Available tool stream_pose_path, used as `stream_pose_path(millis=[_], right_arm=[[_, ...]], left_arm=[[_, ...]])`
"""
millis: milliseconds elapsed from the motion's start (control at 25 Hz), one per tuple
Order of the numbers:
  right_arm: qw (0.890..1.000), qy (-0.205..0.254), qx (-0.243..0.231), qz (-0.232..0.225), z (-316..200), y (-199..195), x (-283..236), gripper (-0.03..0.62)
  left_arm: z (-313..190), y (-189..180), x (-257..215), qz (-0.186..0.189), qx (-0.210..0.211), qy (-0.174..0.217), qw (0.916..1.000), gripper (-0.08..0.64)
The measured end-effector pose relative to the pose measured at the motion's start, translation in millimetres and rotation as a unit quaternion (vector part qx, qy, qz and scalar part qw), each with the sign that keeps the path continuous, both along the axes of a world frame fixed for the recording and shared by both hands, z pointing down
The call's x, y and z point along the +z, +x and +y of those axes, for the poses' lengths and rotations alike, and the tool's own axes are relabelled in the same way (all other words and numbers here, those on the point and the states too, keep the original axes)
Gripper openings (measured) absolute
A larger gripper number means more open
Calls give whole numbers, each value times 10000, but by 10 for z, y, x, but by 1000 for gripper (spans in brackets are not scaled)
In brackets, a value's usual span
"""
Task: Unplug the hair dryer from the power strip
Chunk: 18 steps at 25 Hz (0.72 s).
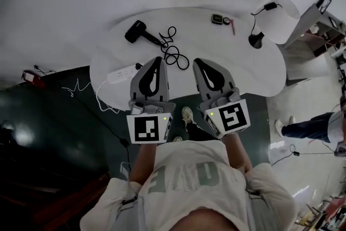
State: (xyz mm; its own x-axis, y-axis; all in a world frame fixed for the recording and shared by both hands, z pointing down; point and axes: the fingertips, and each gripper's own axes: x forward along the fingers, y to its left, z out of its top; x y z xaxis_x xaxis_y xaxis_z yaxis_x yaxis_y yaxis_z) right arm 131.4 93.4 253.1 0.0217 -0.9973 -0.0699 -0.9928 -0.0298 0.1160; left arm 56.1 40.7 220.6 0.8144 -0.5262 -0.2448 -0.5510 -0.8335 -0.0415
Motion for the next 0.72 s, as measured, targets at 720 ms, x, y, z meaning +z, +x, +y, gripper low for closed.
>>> stream_pose_path(millis=[720], right_arm=[[9846,-80,-1714,322,-1326,642,-211,20]], left_arm=[[-1105,1026,-143,-143,-812,12,9966,12]])
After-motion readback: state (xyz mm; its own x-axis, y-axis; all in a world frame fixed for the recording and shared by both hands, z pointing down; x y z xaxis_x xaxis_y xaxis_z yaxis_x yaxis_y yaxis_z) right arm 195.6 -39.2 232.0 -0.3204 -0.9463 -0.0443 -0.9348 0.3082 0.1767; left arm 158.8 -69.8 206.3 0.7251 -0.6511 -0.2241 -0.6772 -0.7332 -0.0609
